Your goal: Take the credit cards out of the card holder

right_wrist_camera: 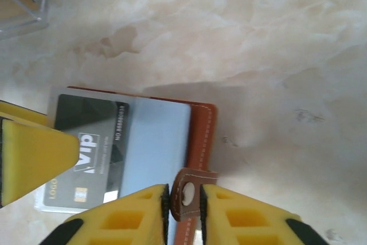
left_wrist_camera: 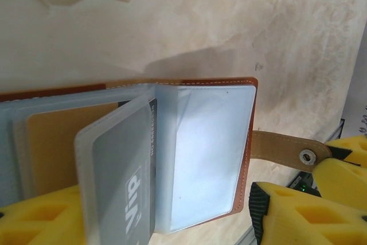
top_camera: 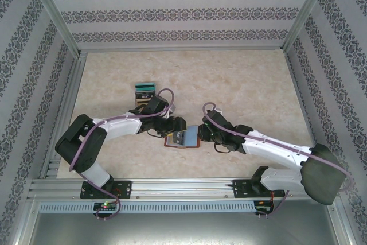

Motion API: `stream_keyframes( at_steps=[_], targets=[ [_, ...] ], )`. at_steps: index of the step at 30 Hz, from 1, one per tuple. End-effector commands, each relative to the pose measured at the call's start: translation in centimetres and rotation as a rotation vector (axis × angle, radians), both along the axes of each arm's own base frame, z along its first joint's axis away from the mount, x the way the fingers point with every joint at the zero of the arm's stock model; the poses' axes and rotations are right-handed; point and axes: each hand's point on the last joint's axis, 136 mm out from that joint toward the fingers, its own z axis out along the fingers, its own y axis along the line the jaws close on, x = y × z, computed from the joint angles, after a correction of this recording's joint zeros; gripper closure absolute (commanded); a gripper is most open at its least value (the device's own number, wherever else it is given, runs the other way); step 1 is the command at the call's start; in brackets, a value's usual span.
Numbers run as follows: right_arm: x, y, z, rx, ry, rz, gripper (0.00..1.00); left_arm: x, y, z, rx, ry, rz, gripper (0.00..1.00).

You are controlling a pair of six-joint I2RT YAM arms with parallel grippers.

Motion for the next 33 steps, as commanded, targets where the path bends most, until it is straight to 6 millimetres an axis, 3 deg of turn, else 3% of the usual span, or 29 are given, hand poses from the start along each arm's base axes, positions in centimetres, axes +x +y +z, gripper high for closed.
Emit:
stream_keyframes(
  at_steps=[1,6,10,20,26,29,33],
  targets=[
    [-0.1,1.8,-0.3,0.045,0.031,0.026,0.79,0.3,1.2,0.8,0.048,-0.047,0.017,0.36],
    [0.2,3.2,-1.7,0.000,0.072,0.069,0.83,0.3,2.8,0.5,0.106,-0.052,0.050,0.41],
    [0.5,4.1,-1.4,-0.029,0.064,0.086,0.79,0.3,4.1,0.7,0.154,-0.076,0.076,0.48],
    [1.2,4.0,2.8,-0.039,-0.029,0.067,0.60,0.8,7.1,0.3,0.235,-0.085,0.108,0.61],
    [1.0,5.9,4.4,-0.008,-0.041,0.084,0.60,0.8,6.3,-0.4,0.198,-0.061,0.083,0.70],
    [0.6,7.5,3.9,0.028,-0.015,0.093,0.62,0.6,6.0,-1.1,0.182,-0.041,0.078,0.74],
    [0.1,8.4,1.2,0.057,0.061,0.080,0.71,0.2,5.6,-2.1,0.162,-0.007,0.065,0.77]
  ],
)
